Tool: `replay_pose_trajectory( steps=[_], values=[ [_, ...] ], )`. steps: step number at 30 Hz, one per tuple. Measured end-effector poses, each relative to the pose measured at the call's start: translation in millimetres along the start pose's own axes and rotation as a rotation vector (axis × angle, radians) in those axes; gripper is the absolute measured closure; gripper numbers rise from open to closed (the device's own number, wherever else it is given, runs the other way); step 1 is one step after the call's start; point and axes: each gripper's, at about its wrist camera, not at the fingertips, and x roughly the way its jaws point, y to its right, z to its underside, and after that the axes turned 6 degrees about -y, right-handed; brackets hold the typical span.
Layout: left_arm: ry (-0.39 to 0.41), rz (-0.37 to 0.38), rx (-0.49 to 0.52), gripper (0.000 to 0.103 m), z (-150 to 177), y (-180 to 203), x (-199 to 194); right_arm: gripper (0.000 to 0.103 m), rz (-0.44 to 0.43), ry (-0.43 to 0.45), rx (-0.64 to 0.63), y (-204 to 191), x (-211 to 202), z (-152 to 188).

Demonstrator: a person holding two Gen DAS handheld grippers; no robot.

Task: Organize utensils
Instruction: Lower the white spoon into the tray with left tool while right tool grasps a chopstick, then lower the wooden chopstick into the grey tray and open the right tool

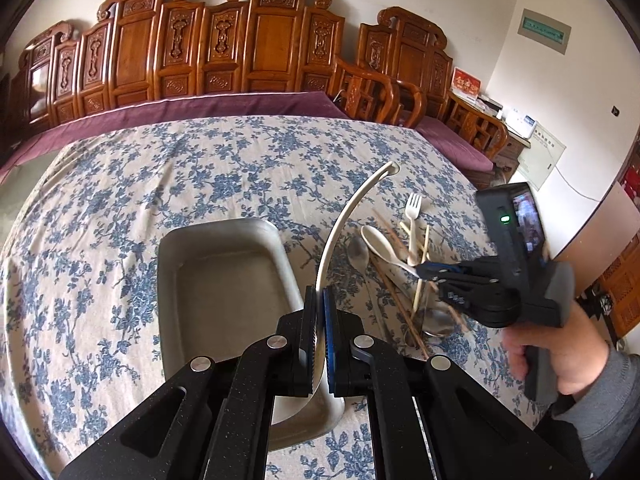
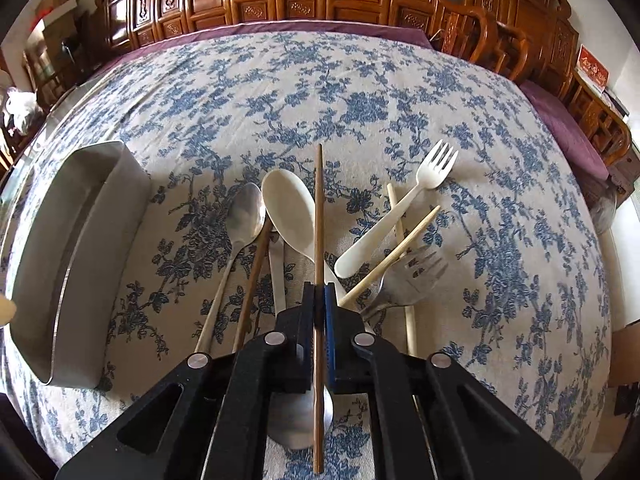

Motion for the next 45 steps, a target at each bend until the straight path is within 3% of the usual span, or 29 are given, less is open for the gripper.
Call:
replay_pose_trajectory(
  steps=[6,15,24,33,45],
  values=[
    [-0.031,-0.022,-0.032,0.100,3.2,-17.3,7.6,0.097,-0.023,0.060,-0.010,-9.0,-33.9,4.0],
    [-0.123,-0.047,-0.148,0.100,14.0,-53.3,41.1,0.097,-0.105,0.134,-0.082,-52.2,-73.5,8.7],
    [-0.179,-0.065,-0.218,0.100,17.7,-74.4,60.8,0.097,-0.209,0.154,-0.107,-90.2,-83.1,11.2],
    [-0.138,-0.072,-0.214,0.097,9.2,-85.1,44.9,0.097,-0.274,0.153,-0.117,-122.3,-79.5,8.1],
    [-0.057,-0.137,-0.226,0.090,-3.5,-117.7,8.2,0.097,-0.321,0.155,-0.099,-166.1,-53.5,-9.5]
  ],
)
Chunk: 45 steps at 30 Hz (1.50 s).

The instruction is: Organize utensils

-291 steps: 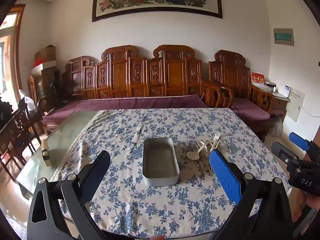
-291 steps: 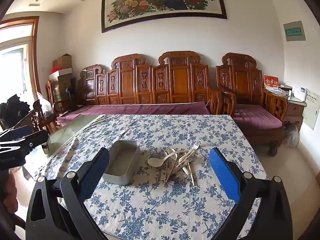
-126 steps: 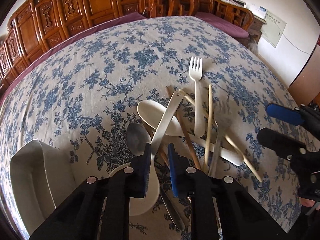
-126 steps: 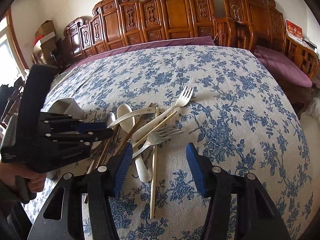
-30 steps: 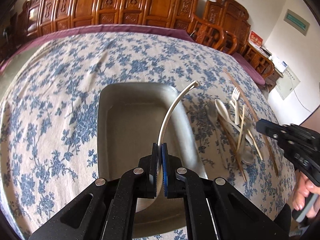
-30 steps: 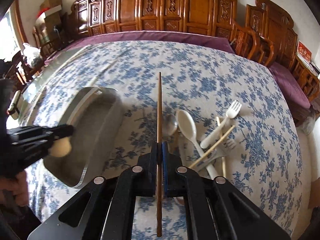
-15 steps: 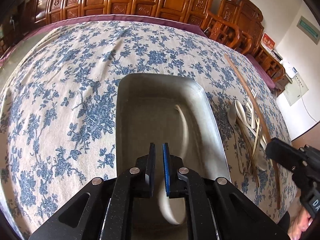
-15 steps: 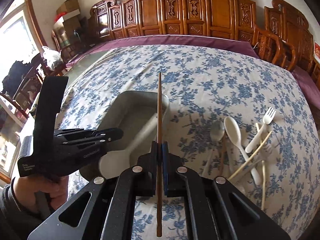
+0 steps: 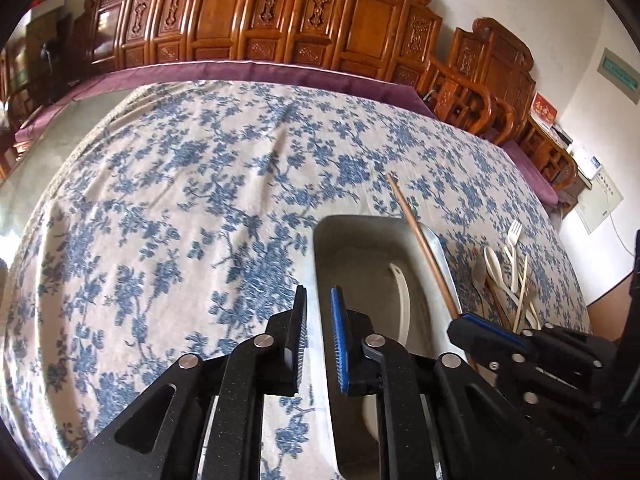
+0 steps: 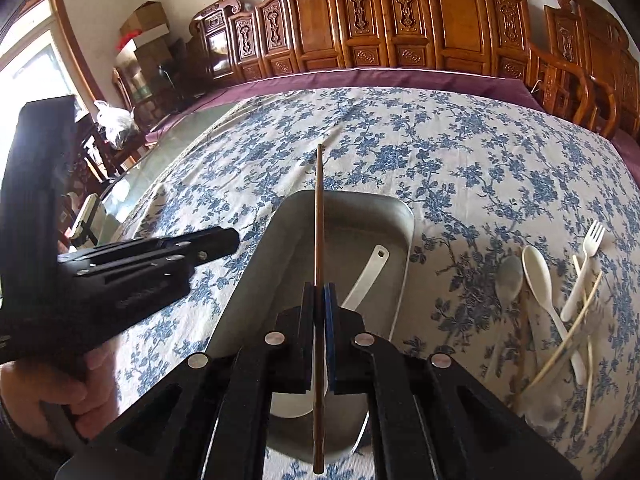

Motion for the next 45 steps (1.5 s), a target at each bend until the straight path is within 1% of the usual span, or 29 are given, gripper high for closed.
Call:
replay_pose_trajectory(
  steps=[3,6,14,16,19,21,25,26,27,28,29,33,38,40,41,42,45],
  values=[
    [0.014,-0.020,-0.006,0.090,-3.5,-7.2,-4.2,0.097,-0.004,0.000,0.011,-1.0,12.5,-1.1],
    [0.023,-0.023,-0.016,0.090,-5.9,-13.0,-6.9,0.097,-0.007,-0.002,0.023,-0.3,21.8,1.4],
    [0.025,-0.028,-0.004,0.087,-5.3,-10.6,-6.9,0.094,-0.017,-0.030,0.030,1.5,37.9,11.5],
    [0.030,-0.027,0.004,0.079,-5.0,-8.5,-7.8,0.094,-0.034,-0.020,0.020,1.2,33.4,12.7],
    [0.040,-0.021,0.013,0.077,-4.3,-3.7,-9.6,0.094,-0.044,0.003,0.005,4.2,19.8,14.4],
    [0.041,-0.016,0.023,0.076,-3.6,2.0,-10.1,0.094,-0.036,0.031,-0.016,10.7,2.6,17.9],
    [0.049,-0.007,0.061,0.067,0.9,20.7,-11.9,0.094,0.000,0.080,-0.041,35.3,-33.6,27.2],
    [0.050,-0.004,0.072,0.066,2.5,26.1,-12.1,0.093,0.023,0.090,-0.045,46.7,-44.8,30.5],
    [0.050,0.003,0.087,0.063,4.7,32.7,-12.2,0.092,0.042,0.097,-0.047,56.0,-51.6,32.0],
    [0.049,0.011,0.098,0.060,6.4,39.0,-12.3,0.085,0.069,0.106,-0.049,67.2,-59.3,33.4],
    [0.049,0.017,0.106,0.059,8.1,44.1,-12.7,0.080,0.088,0.112,-0.049,75.4,-64.9,34.3],
    [0.056,0.034,0.151,0.051,15.6,68.1,-16.4,0.078,0.177,0.134,-0.038,118.1,-83.3,39.5],
    [0.062,0.059,0.197,0.050,26.3,97.4,-18.6,0.078,0.248,0.119,-0.008,162.7,-84.6,53.8],
    [0.060,0.071,0.213,0.050,30.3,106.8,-18.2,0.076,0.247,0.103,0.017,177.0,-80.2,59.9],
    [0.060,0.075,0.220,0.050,32.3,111.5,-18.4,0.071,0.244,0.100,0.028,181.1,-77.0,63.6],
    [0.061,0.077,0.230,0.050,34.7,116.8,-18.5,0.069,0.239,0.094,0.041,186.0,-72.7,67.1],
    [0.062,0.084,0.245,0.050,40.9,127.6,-18.7,0.068,0.211,0.073,0.074,192.7,-58.1,73.7]
  ],
)
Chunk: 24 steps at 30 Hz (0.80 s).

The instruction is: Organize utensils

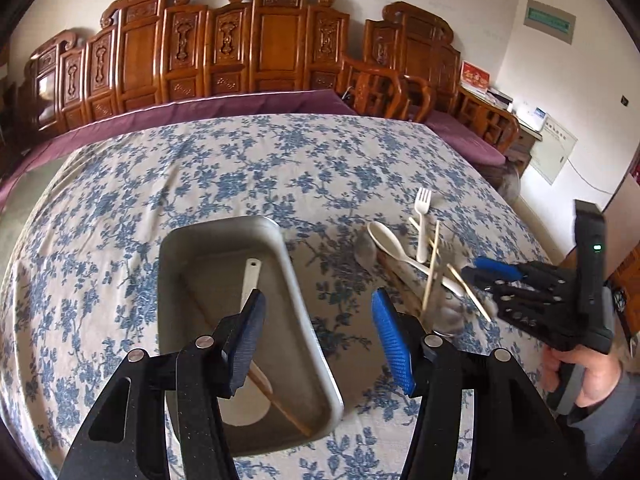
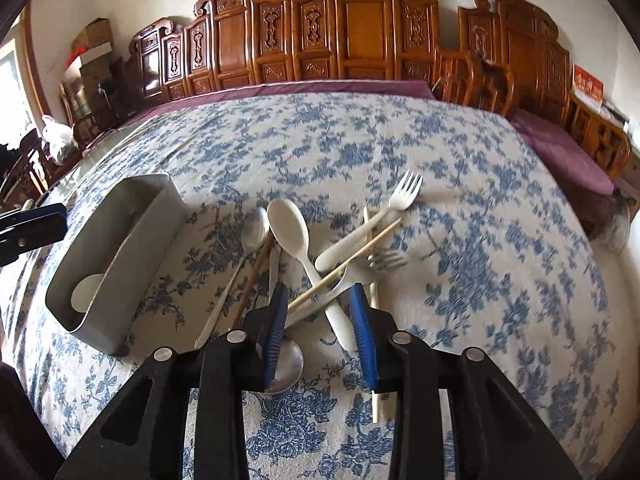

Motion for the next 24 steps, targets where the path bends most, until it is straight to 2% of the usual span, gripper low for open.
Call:
replay_pose_trajectory(
  steps=[10,19,24],
  values=[
    [-0.018,0.007,0.035,0.050,10.3,22.2,6.7,0.068,-0.058,-0.078,0.083,-0.9,36.0,7.0],
    [-0.015,0.009,0.053,0.050,11.9,30.6,5.0,0.068,-0.075,-0.103,0.080,-9.9,47.0,5.3],
    [-0.014,0.012,0.065,0.050,13.7,35.7,4.1,0.068,-0.091,-0.112,0.121,-6.9,49.8,4.4]
  ],
)
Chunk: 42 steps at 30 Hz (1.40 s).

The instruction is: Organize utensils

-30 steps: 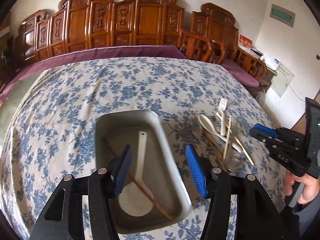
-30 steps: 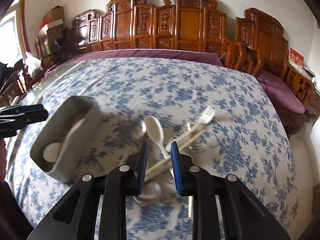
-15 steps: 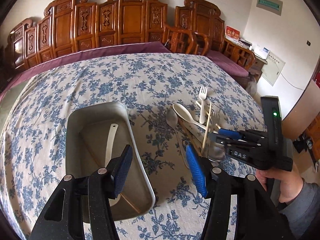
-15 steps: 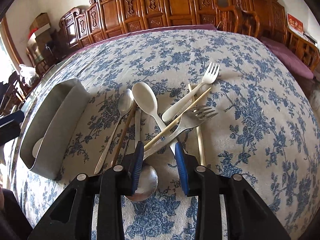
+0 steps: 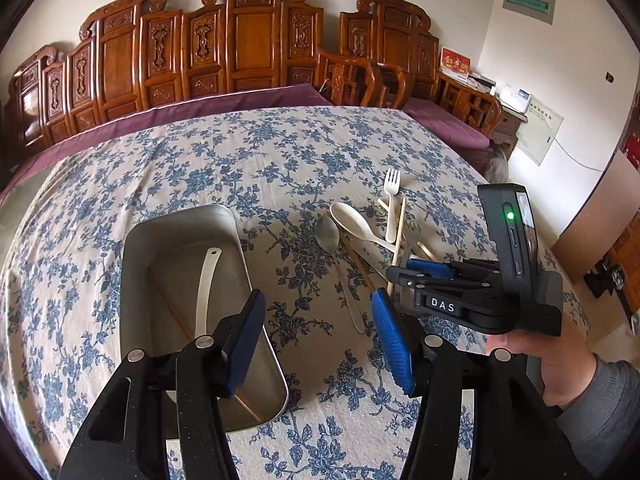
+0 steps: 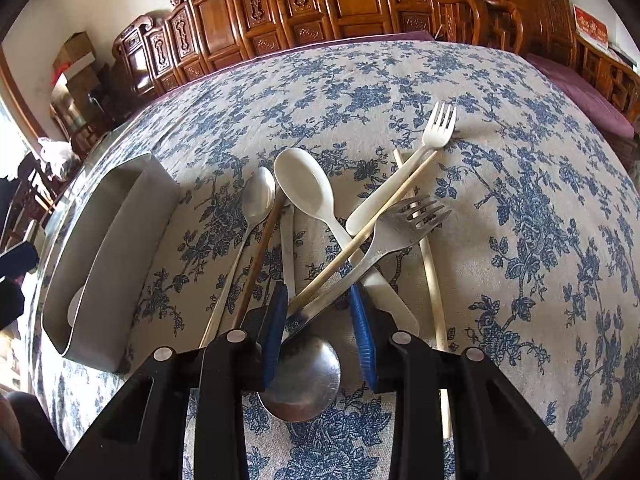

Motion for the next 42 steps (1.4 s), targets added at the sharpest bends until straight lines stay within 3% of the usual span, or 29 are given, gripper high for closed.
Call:
replay_pose_trajectory(
  steps=[4,9,10,11,23,27,35,42],
  values=[
    [-0.002,0.000,0.009,0.050,0.9,3.2,0.5,0.069,-0.011,0.003,0.018,1.7,0.2,0.4],
    [-0.005,-0.005,0.015,0.050,1.6,6.8,2.3,0.082,-0.058,0.002,0.085,13.0,-2.5,1.5],
    [-0.006,-0.005,0.017,0.050,2.0,7.7,2.8,0.087,-0.063,0.006,0.098,15.9,-3.6,2.0],
    [-0.007,-0.006,0.019,0.050,2.2,8.4,3.2,0.103,-0.066,0.010,0.108,18.1,-5.2,2.1],
    [-0.017,-0.010,0.037,0.050,3.8,16.5,8.5,0.102,-0.102,0.013,0.121,24.6,-13.8,4.6],
    [-0.019,-0.012,0.034,0.050,5.0,14.9,9.2,0.096,-0.098,-0.005,0.123,22.9,-8.2,6.1],
    [-0.014,-0.008,0.031,0.050,5.8,14.3,6.2,0.071,-0.075,0.007,0.099,13.2,0.0,0.0],
    [-0.013,-0.003,0.033,0.050,6.2,15.3,4.5,0.075,0.056,0.019,0.031,-5.7,5.0,-4.7]
  ],
)
